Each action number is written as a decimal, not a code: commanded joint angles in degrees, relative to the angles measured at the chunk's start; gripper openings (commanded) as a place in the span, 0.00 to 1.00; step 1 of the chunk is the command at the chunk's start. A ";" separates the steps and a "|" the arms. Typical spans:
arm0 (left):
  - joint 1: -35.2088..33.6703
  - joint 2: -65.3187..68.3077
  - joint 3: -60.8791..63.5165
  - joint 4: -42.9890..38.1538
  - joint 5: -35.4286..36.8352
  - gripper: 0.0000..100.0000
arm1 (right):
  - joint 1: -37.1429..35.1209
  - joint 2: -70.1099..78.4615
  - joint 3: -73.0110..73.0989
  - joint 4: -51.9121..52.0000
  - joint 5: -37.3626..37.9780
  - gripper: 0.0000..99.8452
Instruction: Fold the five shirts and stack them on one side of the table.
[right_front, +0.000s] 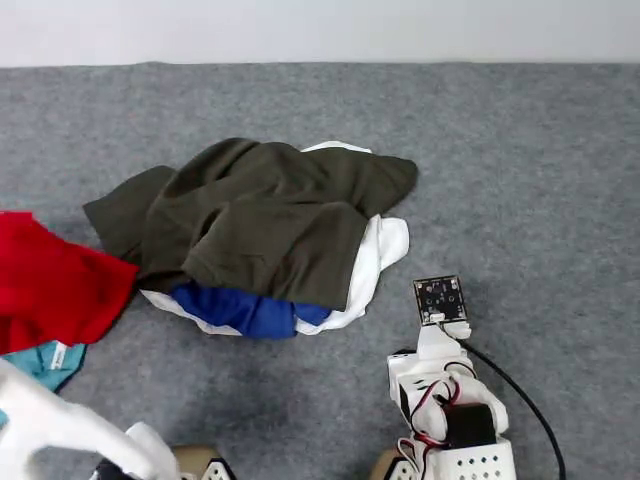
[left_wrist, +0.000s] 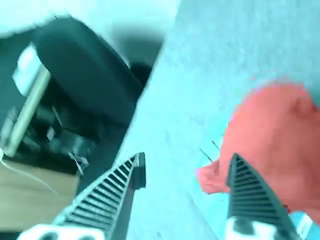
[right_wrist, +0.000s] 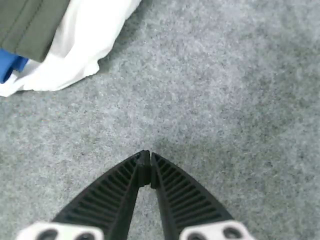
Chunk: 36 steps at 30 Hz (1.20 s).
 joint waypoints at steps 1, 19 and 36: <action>7.30 -5.63 -1.80 0.53 1.49 0.27 | -0.13 -0.66 0.70 0.13 -0.44 0.01; 54.68 20.22 10.24 1.05 16.00 0.26 | -0.13 -0.66 0.70 0.13 -0.44 0.01; 55.56 45.10 -8.22 7.21 17.85 0.01 | -0.13 -0.66 0.70 0.13 -0.44 0.01</action>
